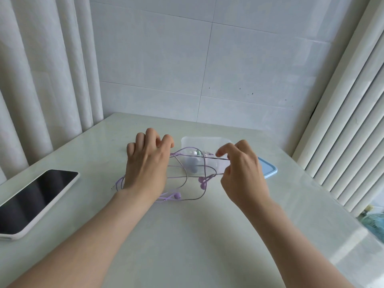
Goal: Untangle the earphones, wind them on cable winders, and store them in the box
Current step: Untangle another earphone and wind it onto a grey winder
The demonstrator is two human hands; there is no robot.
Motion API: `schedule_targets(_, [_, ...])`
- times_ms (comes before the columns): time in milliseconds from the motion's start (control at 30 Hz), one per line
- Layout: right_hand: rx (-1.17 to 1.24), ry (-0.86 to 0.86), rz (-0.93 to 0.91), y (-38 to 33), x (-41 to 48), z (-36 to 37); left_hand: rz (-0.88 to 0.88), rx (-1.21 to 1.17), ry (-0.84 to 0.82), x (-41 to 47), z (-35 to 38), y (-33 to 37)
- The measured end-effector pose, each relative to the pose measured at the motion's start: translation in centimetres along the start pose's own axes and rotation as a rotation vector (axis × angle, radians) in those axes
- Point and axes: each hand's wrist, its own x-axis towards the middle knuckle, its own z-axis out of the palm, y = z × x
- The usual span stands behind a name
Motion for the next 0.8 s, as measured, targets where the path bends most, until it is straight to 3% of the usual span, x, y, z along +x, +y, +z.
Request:
schedule_targets(67, [-0.160, 0.038, 0.016, 1.2, 0.0, 0.5, -0.028, 0.001, 0.004, 0.1, -0.3, -0.1])
schedule_targets(100, [-0.114, 0.058, 0.086, 1.4, 0.1, 0.5, -0.043, -0.004, 0.000, 0.0, -0.3, -0.2])
schedule_targets(267, [1.002, -0.019, 0.701, -0.8, 1.1, -0.9, -0.033, 0.009, -0.046, 0.0, 0.0, 0.0])
schedule_targets(500, [1.645, -0.015, 1.121, -3.3, 1.2, -1.7, 0.004, 0.023, -0.052, -0.2, 0.4, 0.2])
schedule_targets(567, [1.739, -0.022, 1.158, -3.4, 1.1, -1.4, 0.015, -0.004, -0.037, -0.2, 0.4, 0.5])
schedule_targets(800, [1.721, -0.068, 1.172, -3.6, 0.9, -2.2, 0.123, -0.060, -0.115, -0.5, 0.0, 1.0])
